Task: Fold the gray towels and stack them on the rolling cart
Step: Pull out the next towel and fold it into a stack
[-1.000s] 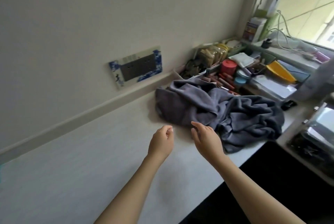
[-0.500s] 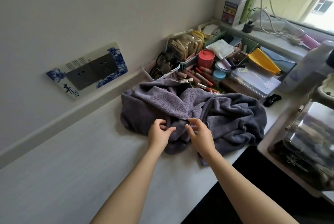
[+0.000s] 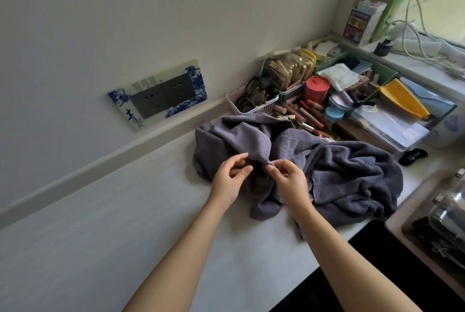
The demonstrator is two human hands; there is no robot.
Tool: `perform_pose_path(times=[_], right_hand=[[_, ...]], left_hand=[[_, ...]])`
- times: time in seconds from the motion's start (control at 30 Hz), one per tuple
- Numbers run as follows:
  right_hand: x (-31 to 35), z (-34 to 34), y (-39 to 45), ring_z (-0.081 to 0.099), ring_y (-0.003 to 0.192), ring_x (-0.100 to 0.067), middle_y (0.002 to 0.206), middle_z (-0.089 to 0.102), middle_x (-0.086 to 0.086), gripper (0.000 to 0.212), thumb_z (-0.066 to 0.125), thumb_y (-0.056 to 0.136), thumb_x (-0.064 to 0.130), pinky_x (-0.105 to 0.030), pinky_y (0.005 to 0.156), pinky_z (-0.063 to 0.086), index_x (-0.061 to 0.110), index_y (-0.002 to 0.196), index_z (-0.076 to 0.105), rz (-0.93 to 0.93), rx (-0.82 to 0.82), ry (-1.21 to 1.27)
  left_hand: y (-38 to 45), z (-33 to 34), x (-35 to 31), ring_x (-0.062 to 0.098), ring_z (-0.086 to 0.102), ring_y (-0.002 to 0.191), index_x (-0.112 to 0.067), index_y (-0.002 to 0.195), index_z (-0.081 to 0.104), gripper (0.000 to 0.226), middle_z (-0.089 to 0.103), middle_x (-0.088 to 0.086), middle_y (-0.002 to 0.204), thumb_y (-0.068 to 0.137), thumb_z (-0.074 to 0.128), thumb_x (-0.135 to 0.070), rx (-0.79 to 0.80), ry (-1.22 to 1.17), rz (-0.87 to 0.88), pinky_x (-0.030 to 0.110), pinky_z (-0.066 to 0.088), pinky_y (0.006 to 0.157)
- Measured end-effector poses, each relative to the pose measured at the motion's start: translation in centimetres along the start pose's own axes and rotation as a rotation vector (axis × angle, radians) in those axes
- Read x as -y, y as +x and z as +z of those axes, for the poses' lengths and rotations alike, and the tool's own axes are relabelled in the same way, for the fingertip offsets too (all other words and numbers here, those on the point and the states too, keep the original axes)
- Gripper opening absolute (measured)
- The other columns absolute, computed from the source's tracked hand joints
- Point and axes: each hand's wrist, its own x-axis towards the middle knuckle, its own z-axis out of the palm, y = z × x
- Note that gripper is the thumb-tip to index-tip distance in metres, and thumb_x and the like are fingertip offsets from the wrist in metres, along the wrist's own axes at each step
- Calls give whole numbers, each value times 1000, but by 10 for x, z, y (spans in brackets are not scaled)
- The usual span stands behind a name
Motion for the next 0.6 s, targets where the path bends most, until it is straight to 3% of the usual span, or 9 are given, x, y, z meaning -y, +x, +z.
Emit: perform_pose_path(times=[0.07, 0.2, 0.33, 0.43, 0.53, 0.6], right_hand=[[16, 0, -8, 59, 74, -4, 85, 65, 0, 9, 65, 87, 16, -7, 70, 42, 20, 79, 63, -44, 79, 65], [50, -2, -24, 57, 67, -1, 70, 64, 10, 15, 62, 89, 15, -18, 69, 46, 23, 77, 63, -171, 235, 145], [93, -1, -43, 50, 61, 4, 62, 59, 19, 22, 57, 92, 14, -12, 63, 41, 26, 74, 57, -338, 318, 143], [130, 10, -60, 48, 63, 4, 63, 55, 17, 17, 52, 91, 23, -12, 63, 38, 25, 74, 54, -470, 366, 116], [162, 28, -72, 45, 61, 5, 63, 49, 13, 20, 52, 93, 19, -12, 61, 37, 20, 73, 53, -536, 392, 131], [180, 41, -79, 43, 56, 4, 58, 45, 14, 27, 53, 95, 16, -12, 57, 34, 21, 69, 51, -558, 397, 79]], left_hand=[[-4, -11, -15, 13, 60, 101, -45, 108, 61, 32, 58, 5, 118, 85, 66, -22, 53, -44, 46, 30, 51, 90], [-19, -29, -44, 10, 62, 103, -34, 104, 66, 28, 58, 9, 122, 84, 67, -14, 160, -96, 140, 30, 50, 94], [-42, -57, -69, 11, 61, 97, -19, 93, 66, 14, 65, 9, 101, 83, 67, -9, 191, -144, 156, 28, 46, 95], [-58, -90, -93, 3, 60, 90, -13, 85, 62, 8, 64, -2, 92, 82, 63, -6, 193, -131, 222, 23, 44, 92], [-73, -127, -114, 1, 58, 78, -15, 82, 61, 7, 65, -12, 77, 87, 59, -11, 177, -81, 272, 16, 46, 80], [-84, -154, -124, 3, 54, 70, -14, 80, 57, 14, 60, -9, 70, 92, 51, -12, 133, -57, 275, 16, 44, 72]])
